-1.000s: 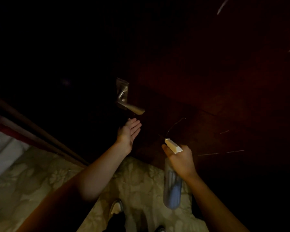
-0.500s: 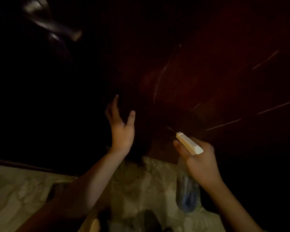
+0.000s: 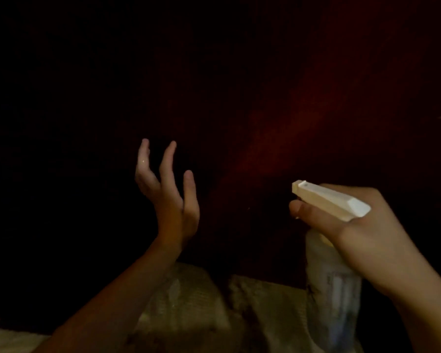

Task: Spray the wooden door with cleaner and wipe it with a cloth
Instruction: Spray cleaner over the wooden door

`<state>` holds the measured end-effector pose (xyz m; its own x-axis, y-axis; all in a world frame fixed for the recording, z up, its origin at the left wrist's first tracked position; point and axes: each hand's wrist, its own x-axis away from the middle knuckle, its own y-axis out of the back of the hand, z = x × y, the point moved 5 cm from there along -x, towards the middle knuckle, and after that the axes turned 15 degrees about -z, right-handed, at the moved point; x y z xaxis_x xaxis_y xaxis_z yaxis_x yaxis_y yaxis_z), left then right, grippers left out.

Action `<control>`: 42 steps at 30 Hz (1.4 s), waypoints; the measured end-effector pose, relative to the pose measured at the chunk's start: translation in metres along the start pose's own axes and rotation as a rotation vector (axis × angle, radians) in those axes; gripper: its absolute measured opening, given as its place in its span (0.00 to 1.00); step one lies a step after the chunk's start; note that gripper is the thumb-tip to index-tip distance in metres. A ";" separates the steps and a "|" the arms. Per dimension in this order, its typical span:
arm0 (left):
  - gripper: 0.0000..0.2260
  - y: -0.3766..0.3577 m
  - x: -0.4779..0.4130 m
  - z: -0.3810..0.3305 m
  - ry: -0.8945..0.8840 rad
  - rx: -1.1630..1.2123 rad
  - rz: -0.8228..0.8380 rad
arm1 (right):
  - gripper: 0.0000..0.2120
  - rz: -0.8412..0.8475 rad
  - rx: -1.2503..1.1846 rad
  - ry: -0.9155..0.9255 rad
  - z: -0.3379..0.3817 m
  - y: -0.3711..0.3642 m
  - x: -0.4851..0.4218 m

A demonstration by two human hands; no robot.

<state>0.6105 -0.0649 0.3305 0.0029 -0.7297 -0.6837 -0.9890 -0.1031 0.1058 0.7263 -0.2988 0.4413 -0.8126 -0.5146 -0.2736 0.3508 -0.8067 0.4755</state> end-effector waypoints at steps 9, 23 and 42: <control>0.25 -0.032 0.050 0.049 -0.318 -0.043 -0.103 | 0.15 0.012 0.018 0.216 -0.083 -0.050 0.008; 0.25 -0.050 0.108 0.031 -0.510 -0.078 0.056 | 0.06 -0.116 -0.043 0.068 -0.117 0.013 0.008; 0.42 -0.129 0.193 -0.047 -0.720 -0.217 0.212 | 0.06 -0.112 0.059 -0.038 -0.191 0.104 0.019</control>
<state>0.7454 -0.2243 0.2189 -0.3531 -0.1381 -0.9253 -0.9064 -0.1948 0.3749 0.8362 -0.4481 0.3254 -0.8627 -0.4099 -0.2963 0.2299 -0.8396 0.4922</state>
